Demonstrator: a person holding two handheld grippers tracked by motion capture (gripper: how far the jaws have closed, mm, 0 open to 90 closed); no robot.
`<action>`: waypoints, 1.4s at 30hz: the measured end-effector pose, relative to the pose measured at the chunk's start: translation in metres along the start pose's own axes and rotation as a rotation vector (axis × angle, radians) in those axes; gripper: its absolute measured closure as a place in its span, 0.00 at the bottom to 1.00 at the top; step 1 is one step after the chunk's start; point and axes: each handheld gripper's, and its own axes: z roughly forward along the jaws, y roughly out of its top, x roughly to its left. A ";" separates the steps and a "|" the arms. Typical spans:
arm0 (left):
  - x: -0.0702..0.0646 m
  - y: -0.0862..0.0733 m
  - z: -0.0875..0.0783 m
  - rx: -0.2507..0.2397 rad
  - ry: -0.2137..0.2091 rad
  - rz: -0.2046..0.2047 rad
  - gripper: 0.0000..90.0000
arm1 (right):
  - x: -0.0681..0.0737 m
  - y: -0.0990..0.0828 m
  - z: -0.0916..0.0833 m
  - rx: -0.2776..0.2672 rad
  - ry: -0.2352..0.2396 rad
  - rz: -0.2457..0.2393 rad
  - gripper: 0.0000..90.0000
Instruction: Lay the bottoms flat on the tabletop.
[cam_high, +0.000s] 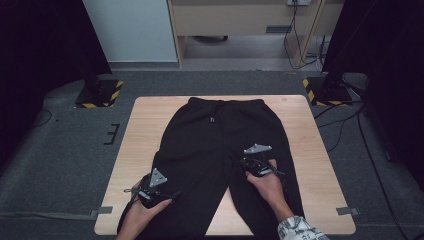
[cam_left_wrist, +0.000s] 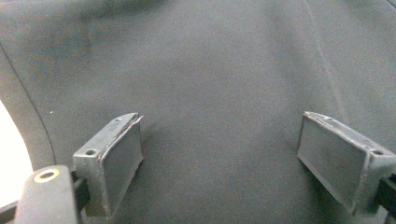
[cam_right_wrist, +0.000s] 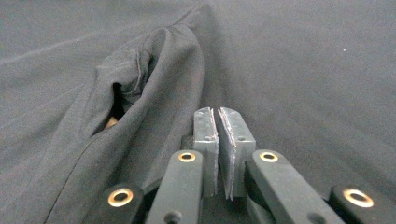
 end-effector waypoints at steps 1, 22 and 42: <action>0.000 0.000 0.000 0.000 -0.003 0.002 0.14 | -0.001 -0.001 0.000 -0.006 0.001 -0.003 0.94; 0.051 -0.007 -0.004 -0.012 0.117 -0.061 0.09 | -0.084 -0.068 -0.062 -0.066 -0.149 0.032 0.34; 0.124 0.025 -0.017 -0.040 0.171 -0.068 0.08 | -0.157 -0.083 -0.087 -0.079 -0.222 0.150 0.17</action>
